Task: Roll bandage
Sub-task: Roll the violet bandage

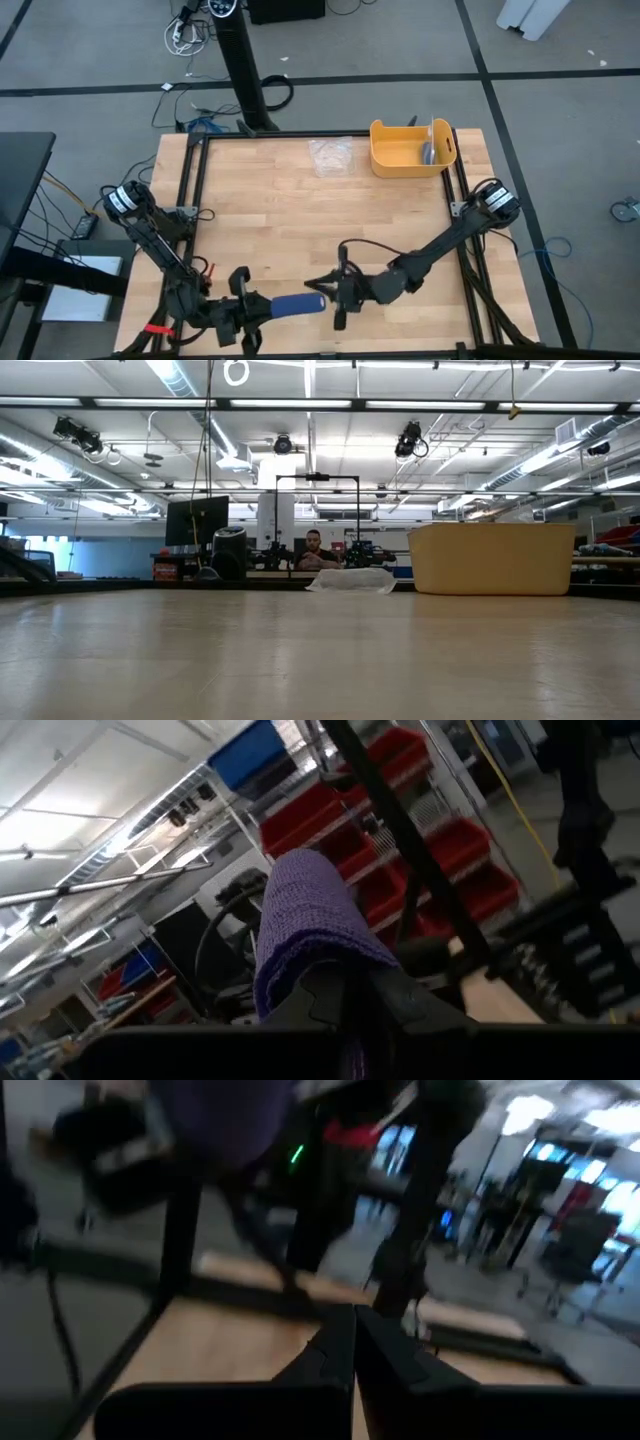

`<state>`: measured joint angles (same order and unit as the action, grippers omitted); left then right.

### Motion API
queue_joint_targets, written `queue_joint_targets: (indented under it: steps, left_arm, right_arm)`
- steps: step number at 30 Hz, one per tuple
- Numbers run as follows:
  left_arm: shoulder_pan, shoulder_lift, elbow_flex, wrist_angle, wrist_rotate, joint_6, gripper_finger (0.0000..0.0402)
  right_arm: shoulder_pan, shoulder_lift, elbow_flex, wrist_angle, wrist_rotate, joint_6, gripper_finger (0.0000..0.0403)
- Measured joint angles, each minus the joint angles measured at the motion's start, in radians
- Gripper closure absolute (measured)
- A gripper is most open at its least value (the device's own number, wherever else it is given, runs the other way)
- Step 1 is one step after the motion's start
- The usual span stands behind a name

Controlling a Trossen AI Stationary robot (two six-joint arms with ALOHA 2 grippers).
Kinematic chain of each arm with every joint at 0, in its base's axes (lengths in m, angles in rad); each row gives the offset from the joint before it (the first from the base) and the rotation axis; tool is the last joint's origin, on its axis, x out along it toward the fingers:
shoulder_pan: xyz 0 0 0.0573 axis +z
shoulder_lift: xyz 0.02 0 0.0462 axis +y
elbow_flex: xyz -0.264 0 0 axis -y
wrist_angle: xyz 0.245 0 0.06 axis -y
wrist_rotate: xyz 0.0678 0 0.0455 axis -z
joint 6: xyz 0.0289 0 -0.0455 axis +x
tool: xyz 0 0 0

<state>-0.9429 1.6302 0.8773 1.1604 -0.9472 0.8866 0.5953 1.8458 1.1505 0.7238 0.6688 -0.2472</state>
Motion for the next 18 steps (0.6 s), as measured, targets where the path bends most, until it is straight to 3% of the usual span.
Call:
queue_joint_targets:
  steps: [5,10,18]
  left_arm:
    - [0.034,0.000,0.000,0.045,0.022,0.017,0.0383]
    - [0.105,0.007,0.000,0.063,0.083,0.034,0.0383]
    - [0.184,0.099,0.000,0.309,0.138,0.245,0.0383]
  right_arm:
    - [-0.015,0.001,-0.114,0.344,-0.061,-0.031,0.0400]
    - [-0.048,0.001,-0.124,0.383,-0.083,0.009,0.0401]
    - [-0.061,0.002,-0.123,0.453,-0.090,0.006,0.0401]
